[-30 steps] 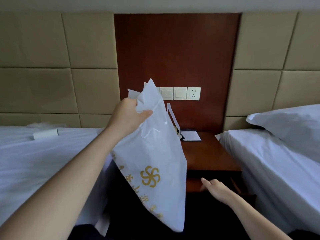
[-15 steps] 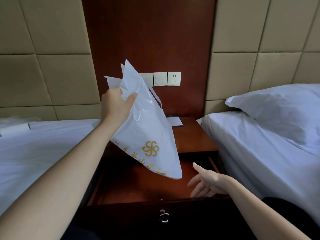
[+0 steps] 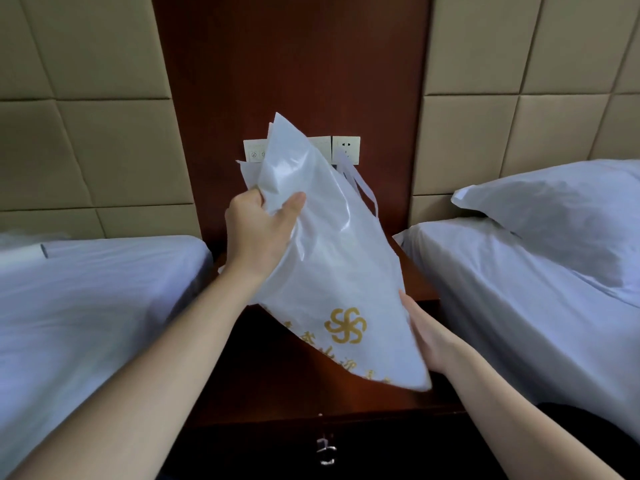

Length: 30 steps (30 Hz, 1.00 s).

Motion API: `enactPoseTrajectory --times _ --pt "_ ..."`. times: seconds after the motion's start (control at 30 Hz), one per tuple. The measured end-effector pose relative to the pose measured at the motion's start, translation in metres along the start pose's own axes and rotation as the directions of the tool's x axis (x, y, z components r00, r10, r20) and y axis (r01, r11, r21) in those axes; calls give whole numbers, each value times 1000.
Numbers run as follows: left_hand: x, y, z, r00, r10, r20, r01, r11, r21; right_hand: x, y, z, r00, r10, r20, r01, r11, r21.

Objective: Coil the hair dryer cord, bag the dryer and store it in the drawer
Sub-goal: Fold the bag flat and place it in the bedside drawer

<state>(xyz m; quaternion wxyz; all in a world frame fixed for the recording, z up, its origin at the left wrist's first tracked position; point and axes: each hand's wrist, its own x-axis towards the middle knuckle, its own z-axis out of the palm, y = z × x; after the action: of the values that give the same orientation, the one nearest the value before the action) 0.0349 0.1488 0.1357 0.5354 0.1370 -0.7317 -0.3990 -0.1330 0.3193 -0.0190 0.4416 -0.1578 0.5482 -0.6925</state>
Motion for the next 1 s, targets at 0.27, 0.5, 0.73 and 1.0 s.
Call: enactPoseTrajectory --times 0.27,0.5,0.73,1.0 --pt "-25 -57 -22 972 -227 66 223 973 54 16 20 -3 974 -63 -216 47 996 -78" --pt "-67 -130 -48 726 -663 182 673 740 13 8 17 -17 932 -190 -309 127 969 -214" --pt "-77 -162 -60 370 -840 396 883 451 130 10 10 -18 929 -60 -366 -83 928 -362" --pt "-83 -188 -50 388 -879 276 788 472 395 27 23 -26 877 -20 -480 -251 834 -492"
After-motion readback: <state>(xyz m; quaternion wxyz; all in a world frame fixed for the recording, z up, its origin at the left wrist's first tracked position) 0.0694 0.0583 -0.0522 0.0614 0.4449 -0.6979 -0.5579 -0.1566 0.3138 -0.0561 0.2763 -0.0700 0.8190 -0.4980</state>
